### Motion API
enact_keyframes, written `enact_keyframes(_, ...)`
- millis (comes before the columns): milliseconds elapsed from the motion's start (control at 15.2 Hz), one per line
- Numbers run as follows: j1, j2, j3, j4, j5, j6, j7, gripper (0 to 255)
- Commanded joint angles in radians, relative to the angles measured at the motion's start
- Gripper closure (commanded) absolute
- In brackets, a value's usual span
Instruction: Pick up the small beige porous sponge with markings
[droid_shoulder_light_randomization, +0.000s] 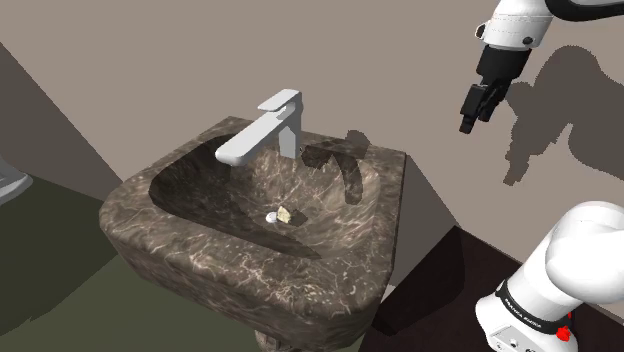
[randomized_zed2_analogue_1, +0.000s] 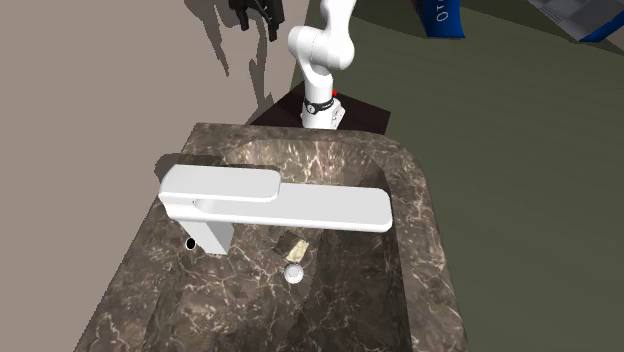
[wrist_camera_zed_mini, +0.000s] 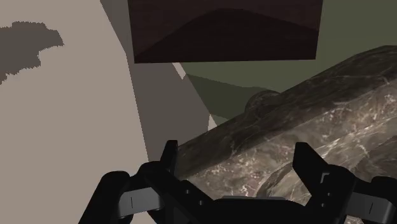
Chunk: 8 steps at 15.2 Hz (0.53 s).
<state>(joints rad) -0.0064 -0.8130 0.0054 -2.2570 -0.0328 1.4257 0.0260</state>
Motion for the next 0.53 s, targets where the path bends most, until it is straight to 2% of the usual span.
enact_keyframes(0,0.000,0.000,0.000,0.000,0.000,0.000,0.000,0)
enact_keyframes(462,0.025,0.138,0.071,-0.057,0.079,0.187,0.092,0)
